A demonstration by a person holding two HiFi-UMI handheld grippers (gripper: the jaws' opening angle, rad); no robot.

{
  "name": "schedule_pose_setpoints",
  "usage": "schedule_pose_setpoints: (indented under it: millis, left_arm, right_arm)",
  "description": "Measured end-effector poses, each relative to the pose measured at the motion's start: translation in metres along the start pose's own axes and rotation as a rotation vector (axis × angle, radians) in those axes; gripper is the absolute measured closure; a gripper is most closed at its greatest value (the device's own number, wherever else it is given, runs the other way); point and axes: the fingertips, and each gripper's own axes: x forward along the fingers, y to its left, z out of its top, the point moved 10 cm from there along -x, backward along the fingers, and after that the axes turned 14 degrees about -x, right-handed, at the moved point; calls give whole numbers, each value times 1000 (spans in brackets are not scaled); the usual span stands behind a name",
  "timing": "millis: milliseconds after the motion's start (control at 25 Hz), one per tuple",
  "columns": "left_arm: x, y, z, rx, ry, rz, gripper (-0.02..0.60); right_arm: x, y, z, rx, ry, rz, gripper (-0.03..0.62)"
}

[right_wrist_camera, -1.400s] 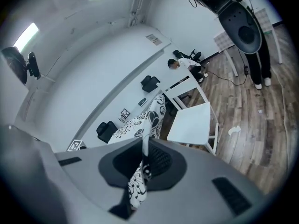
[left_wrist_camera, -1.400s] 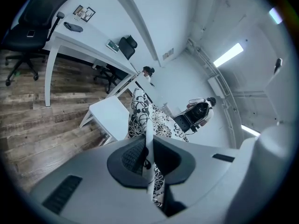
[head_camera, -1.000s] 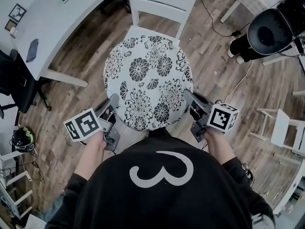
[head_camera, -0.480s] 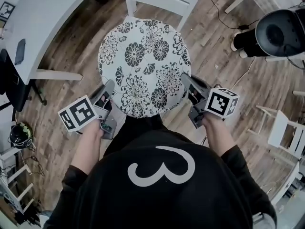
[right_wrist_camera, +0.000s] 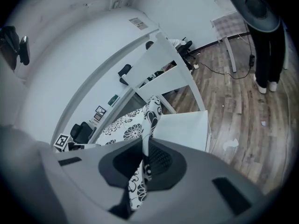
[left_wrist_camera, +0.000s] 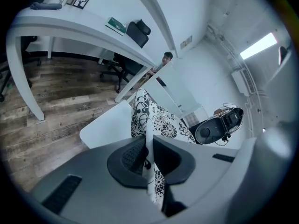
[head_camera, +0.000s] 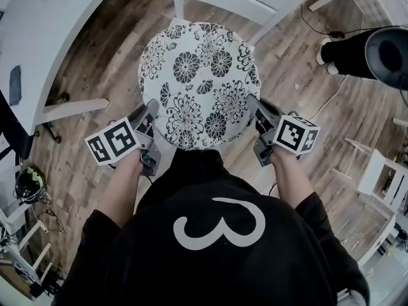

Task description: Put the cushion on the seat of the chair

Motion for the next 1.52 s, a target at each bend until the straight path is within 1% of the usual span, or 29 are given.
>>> schedule_pose_setpoints:
  millis: [120,160,280,360,440,560,640,720,840,920,1040,1240,1400,1440,1520]
  left_arm:
    - [3,1,3,46,4,19,552]
    - [2,2,1,50,-3,27,552]
    - [-7,5,-13,27,-41,37,552]
    - [-10,3,-19,43,-60,41,552]
    - [-6,4,-16,85,-63,54,552]
    - [10,13,-6,146,-58,83,552]
    - [12,17,-6,200,-85,106,552]
    - [9,15,-18,248,-111,128,552]
    - [11,16,-25,292,-115,177,552]
    - [17,27,-19,279,-110,218,552]
    - [25,48,-12,230,-102,265,552]
    - [39,68,-3,246,-71,349,549]
    - [48,76,2,259,-56,366,545]
    - [49,78,2,254,-57,368,534]
    - [49,83,1,237,-64,372,492]
  right_arm:
    - [1,-4,-5,1,0,-35,572]
    - [1,-4,-6,-2,4,-40,572]
    - [-2,-2,1,-34,25,-37,572]
    - [-3,-1,4,-57,27,-41,572]
    - [3,-5,0,-62,31,-65,572]
    - [19,-21,-11,-64,50,-125,572]
    - [28,-30,-19,-75,28,-126,572]
    - [24,-38,-28,-95,11,-123,572]
    - [21,-45,-36,-86,32,-146,572]
    - [29,-51,-39,-76,45,-174,572]
    - [37,-62,-44,-64,45,-212,572]
    - [46,-77,-53,-64,92,-254,567]
    - [55,-85,-56,-51,135,-286,535]
    - [56,-85,-57,-57,141,-292,521]
    - [55,-86,-58,-77,149,-295,514]
